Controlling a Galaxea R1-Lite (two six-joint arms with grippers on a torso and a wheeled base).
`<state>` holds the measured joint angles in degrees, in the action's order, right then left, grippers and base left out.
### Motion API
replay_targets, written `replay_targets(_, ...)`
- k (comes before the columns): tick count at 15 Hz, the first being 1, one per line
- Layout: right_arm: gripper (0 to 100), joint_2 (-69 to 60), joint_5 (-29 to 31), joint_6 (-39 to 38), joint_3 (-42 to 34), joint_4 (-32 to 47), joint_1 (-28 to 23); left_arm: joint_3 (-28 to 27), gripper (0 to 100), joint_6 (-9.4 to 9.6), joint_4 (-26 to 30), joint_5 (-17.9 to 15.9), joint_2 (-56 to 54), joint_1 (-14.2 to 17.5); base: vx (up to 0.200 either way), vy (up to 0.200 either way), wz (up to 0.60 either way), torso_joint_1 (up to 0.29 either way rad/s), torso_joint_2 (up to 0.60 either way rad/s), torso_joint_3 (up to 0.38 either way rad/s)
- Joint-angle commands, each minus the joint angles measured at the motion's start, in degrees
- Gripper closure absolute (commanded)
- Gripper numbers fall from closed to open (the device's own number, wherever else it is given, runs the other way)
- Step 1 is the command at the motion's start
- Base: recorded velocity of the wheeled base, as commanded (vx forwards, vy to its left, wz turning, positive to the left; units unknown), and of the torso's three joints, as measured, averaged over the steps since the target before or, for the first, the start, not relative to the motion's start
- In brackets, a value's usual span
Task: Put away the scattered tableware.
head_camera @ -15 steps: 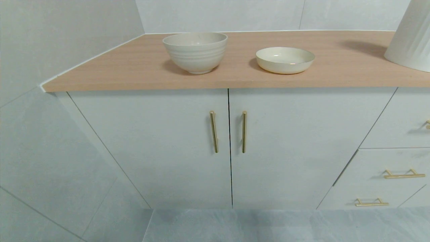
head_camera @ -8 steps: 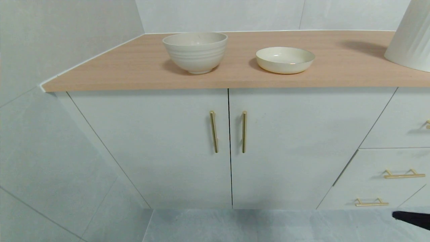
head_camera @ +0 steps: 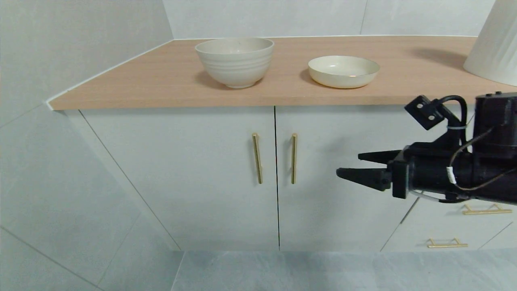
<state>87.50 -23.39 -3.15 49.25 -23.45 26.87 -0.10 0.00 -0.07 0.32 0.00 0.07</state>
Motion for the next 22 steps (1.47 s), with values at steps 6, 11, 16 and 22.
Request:
replay_targets(6, 0, 14.8, 8.9, -14.3, 4.7, -13.3, 8.7, 0.0, 0, 0.0, 0.0, 0.0, 0.0, 0.0, 0.0, 0.0, 0.0, 0.0, 0.0, 0.0)
replay_targets(11, 0, 18.1, 12.8, -14.8, 5.2, -17.1, 10.7, 0.0, 0, 0.0, 0.0, 0.0, 0.0, 0.0, 0.0, 0.0, 0.0, 0.0, 0.0, 0.0)
replay_targets(16, 0, 22.2, 13.1, -17.7, 5.4, -24.4, 11.7, 0.0, 0, 0.0, 0.0, 0.0, 0.0, 0.0, 0.0, 0.0, 0.0, 0.0, 0.0, 0.0)
replay_targets(22, 0, 26.5, 13.3, -18.9, 5.9, -30.4, 12.8, 0.0, 0, 0.0, 0.0, 0.0, 0.0, 0.0, 0.0, 0.0, 0.0, 0.0, 0.0, 0.0)
